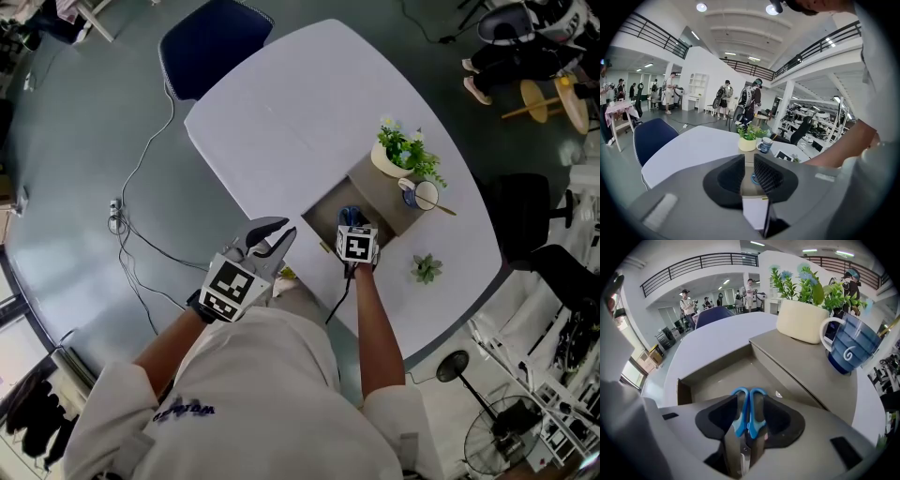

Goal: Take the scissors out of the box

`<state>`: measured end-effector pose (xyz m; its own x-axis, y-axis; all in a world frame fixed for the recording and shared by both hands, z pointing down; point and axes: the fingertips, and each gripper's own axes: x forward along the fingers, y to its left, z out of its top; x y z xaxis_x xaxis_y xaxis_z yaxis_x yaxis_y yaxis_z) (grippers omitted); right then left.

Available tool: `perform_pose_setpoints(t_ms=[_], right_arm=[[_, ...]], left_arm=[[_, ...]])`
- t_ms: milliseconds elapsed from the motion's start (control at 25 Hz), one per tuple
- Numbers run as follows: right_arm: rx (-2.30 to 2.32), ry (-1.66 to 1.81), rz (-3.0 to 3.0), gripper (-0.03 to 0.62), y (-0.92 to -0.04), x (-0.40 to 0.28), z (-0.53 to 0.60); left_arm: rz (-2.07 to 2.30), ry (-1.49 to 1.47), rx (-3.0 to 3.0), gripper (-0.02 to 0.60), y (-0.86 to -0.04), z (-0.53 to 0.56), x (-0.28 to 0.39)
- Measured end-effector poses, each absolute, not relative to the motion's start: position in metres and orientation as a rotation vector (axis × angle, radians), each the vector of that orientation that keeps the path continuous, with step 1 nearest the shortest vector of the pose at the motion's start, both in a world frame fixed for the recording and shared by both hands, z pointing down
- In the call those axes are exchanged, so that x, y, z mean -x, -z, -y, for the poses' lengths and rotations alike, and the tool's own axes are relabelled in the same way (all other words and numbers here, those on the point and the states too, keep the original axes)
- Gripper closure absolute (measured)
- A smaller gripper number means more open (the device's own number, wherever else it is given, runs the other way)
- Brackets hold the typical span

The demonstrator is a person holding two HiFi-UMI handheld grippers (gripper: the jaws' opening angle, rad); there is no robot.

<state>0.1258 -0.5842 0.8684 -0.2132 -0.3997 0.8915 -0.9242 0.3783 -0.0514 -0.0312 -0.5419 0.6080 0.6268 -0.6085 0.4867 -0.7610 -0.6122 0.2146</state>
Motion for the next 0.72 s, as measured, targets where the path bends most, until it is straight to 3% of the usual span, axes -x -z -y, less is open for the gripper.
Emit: perform_pose_setpoints(t_ms=[200, 400, 480, 720], right_arm=[[-1.173, -0.758, 1.805, 0.441, -0.871, -0.126, 0.583], [-1.135, -0.756, 1.792, 0.453, -0.871, -0.125, 0.581], [-1.111, -0.746, 1.782, 0.505, -0.871, -0.126, 0.581], [-1.099, -0.723, 1.776, 0.51, -0.869, -0.124, 0.582]], left_arm=[[1.08, -0.518, -2.443, 0.578, -0.609, 0.54, 0.031], [1.099, -0.507, -2.428, 0.578, -0.61, 0.539, 0.037], [1.105, -0.51, -2.418, 0.578, -0.612, 0.538, 0.04], [1.119, -0.513, -2.396, 0.578, -0.614, 0.533, 0.047]])
